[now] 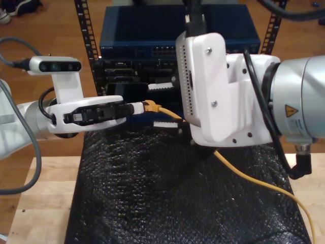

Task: Grab the cable and plug it in

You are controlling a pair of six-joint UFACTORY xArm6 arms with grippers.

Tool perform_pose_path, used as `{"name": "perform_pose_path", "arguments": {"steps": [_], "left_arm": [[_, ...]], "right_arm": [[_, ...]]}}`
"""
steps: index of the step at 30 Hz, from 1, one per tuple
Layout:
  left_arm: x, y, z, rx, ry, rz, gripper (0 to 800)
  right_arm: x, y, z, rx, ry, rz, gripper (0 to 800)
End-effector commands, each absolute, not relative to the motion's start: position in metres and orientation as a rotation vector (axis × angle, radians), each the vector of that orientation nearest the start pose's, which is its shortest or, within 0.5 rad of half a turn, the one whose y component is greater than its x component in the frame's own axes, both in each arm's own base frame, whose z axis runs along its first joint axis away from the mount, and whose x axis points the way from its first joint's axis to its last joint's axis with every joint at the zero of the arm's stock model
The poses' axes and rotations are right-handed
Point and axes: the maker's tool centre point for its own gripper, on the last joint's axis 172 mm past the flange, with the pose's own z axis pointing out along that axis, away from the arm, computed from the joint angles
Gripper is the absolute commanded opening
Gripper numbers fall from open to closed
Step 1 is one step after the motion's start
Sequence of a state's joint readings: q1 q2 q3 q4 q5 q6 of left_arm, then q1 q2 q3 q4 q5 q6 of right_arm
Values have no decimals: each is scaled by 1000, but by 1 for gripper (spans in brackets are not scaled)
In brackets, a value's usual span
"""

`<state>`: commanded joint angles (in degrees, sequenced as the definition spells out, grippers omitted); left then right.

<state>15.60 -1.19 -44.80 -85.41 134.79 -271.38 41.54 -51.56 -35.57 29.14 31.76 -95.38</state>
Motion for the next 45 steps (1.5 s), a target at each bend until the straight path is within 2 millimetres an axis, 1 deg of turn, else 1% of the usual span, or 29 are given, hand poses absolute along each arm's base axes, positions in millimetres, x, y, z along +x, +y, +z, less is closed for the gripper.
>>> {"name": "perform_pose_path", "arguments": {"steps": [2, 12, 15, 22, 29, 45], "left_arm": [[293, -171, 451, 889, -673, 466, 3], [291, -170, 453, 880, -675, 459, 3], [290, -170, 454, 875, -676, 457, 3], [290, -170, 454, 875, -676, 457, 3], [289, -170, 454, 873, -676, 457, 3], [288, -170, 455, 868, -678, 453, 3]], "right_arm": [[291, 307, 465, 1354, 2342, 1556, 382], [290, 309, 463, 1362, 2347, 1556, 358], [290, 309, 463, 1370, 2347, 1563, 323], [290, 309, 464, 1372, 2346, 1568, 315], [290, 309, 464, 1372, 2346, 1568, 253], [290, 310, 464, 1373, 2347, 1566, 242]]}}
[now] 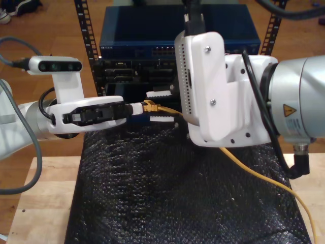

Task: Grab the cable and plug it in

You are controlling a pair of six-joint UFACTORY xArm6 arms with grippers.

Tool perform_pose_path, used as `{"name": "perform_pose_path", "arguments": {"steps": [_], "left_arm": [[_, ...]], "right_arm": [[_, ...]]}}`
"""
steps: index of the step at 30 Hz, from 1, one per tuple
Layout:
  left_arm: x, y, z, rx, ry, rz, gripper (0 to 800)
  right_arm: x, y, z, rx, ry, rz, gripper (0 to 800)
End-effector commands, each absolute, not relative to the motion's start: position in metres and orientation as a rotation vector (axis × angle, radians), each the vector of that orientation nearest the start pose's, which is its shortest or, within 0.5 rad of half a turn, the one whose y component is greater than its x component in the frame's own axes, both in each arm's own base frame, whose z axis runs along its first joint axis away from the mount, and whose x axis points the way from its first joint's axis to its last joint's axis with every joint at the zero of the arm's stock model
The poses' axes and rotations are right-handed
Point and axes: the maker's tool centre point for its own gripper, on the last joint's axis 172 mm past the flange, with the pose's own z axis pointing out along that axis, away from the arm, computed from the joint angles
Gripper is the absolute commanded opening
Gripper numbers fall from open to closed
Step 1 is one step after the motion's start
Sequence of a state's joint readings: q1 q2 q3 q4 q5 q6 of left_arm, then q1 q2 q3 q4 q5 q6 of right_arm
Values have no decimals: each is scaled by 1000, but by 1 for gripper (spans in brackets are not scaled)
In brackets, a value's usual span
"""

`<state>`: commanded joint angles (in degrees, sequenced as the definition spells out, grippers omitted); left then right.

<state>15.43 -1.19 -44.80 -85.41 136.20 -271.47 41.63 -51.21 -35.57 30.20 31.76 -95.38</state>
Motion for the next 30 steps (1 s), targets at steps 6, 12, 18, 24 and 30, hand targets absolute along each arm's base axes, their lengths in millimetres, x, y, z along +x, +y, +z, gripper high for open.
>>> {"name": "perform_pose_path", "arguments": {"steps": [6, 12, 18, 24, 30], "left_arm": [[288, -170, 455, 868, -678, 453, 3], [288, -170, 455, 872, -675, 448, 3], [288, -170, 455, 872, -675, 448, 3], [288, -170, 455, 869, -675, 446, 20], [286, -167, 462, 837, -674, 457, 406]], "right_arm": [[290, 310, 464, 1373, 2347, 1566, 209], [290, 310, 464, 1373, 2347, 1566, 209], [290, 310, 464, 1374, 2345, 1568, 169], [292, 309, 466, 1376, 2332, 1577, 34], [295, 307, 464, 1381, 2315, 1582, 8]]}}
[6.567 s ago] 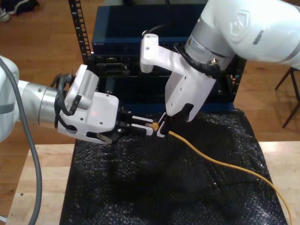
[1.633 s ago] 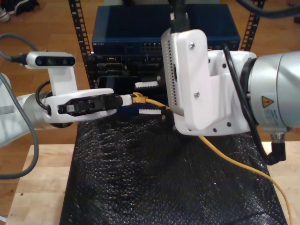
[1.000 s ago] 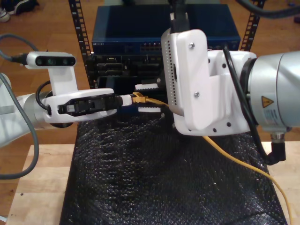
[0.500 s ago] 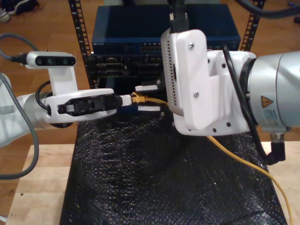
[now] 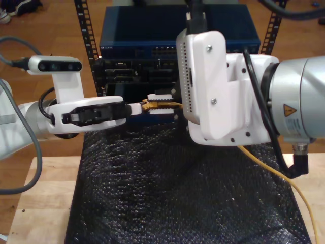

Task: Grab the cable and plug it in

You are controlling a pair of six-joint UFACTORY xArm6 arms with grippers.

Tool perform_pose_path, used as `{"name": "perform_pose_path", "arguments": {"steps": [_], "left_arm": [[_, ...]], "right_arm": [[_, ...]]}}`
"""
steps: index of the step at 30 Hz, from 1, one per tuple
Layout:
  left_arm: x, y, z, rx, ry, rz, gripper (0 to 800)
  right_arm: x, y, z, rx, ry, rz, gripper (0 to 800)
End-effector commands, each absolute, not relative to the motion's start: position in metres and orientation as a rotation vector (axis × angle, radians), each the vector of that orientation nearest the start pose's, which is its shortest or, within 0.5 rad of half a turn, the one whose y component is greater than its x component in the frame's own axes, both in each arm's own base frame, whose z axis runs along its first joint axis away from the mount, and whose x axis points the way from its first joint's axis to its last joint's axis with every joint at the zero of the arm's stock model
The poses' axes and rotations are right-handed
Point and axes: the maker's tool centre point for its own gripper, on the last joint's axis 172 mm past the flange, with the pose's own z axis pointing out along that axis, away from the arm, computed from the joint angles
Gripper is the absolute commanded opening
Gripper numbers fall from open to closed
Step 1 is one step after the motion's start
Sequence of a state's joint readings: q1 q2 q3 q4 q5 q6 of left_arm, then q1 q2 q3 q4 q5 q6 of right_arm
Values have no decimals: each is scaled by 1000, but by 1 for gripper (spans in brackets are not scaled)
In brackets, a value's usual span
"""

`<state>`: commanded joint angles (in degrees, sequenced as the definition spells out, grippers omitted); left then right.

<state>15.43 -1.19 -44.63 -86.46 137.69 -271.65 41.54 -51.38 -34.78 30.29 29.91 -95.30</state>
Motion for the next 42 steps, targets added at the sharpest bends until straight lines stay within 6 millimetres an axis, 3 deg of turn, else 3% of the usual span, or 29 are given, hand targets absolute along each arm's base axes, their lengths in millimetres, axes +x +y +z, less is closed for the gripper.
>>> {"name": "perform_pose_path", "arguments": {"steps": [3, 8, 9, 13, 17, 22, 26, 30, 35, 42], "left_arm": [[292, -165, 469, 816, -654, 495, 515], [296, -165, 470, 818, -648, 511, 774], [297, -165, 470, 820, -651, 515, 785], [303, -166, 468, 847, -653, 534, 794], [324, -162, 456, 930, -626, 595, 795], [354, -137, 451, 1028, -604, 704, 795], [367, -114, 457, 1071, -614, 773, 797], [375, -91, 458, 1137, -639, 815, 797], [378, -63, 438, 1297, -685, 812, 797], [361, -51, 408, 1488, -813, 734, 798]], "right_arm": [[295, 307, 463, 1382, 2316, 1580, 2], [295, 308, 463, 1385, 2317, 1581, 1], [295, 308, 463, 1385, 2317, 1581, 0], [297, 308, 464, 1434, 2302, 1589, 0], [309, 312, 462, 1581, 2271, 1580, 0], [318, 312, 461, 1636, 2249, 1569, 0], [336, 299, 453, 1799, 2193, 1521, 0], [354, 272, 440, 1935, 2131, 1445, 0], [366, 236, 421, 2069, 2082, 1335, 0], [371, 186, 396, 2294, 1995, 1175, 0]]}}
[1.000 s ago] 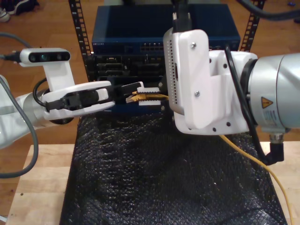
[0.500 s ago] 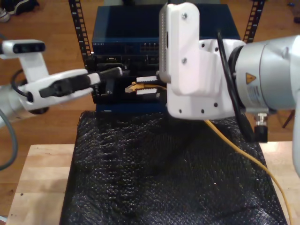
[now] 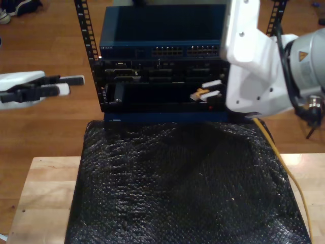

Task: Grab the cable and plug it in

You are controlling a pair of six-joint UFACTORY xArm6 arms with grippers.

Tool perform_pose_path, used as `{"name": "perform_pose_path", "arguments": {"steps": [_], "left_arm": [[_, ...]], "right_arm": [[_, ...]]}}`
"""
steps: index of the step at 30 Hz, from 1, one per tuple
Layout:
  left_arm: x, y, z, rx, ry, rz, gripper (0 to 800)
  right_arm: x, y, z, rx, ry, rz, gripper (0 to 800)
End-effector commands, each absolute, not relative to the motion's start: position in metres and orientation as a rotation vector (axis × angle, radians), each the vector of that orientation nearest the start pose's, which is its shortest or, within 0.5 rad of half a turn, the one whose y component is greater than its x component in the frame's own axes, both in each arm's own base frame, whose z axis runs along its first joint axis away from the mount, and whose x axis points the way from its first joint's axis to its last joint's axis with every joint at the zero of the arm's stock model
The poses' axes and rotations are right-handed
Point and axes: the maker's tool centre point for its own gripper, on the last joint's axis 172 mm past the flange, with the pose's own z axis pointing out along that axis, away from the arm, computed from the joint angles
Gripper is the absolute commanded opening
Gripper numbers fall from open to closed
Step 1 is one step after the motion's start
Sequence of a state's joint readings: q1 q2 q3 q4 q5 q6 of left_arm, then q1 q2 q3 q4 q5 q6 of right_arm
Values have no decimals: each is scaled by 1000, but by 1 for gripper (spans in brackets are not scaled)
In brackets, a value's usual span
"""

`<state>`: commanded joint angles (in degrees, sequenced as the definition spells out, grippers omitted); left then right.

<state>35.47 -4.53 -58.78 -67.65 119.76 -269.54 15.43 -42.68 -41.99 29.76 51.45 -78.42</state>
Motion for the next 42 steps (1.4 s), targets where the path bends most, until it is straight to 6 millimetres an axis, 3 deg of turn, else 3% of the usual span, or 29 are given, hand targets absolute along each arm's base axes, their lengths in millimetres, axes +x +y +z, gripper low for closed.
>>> {"name": "perform_pose_path", "arguments": {"steps": [6, 13, 26, 33, 42], "left_arm": [[354, -27, 386, 1596, -915, 775, 798], [318, -5, 339, 1756, -1106, 618, 798], [242, 48, 290, 1704, -1537, 466, 798], [196, 75, 266, 1643, -1606, 491, 798], [121, 112, 232, 1589, -1659, 515, 799]], "right_arm": [[376, 146, 379, -2237, -1760, -979, 0], [377, 124, 354, -2291, -1764, -832, 0], [385, 106, 335, -2324, -1814, -658, 0], [387, 98, 309, -2337, -1827, -551, 0], [389, 95, 285, -2336, -1817, -464, 0]]}}
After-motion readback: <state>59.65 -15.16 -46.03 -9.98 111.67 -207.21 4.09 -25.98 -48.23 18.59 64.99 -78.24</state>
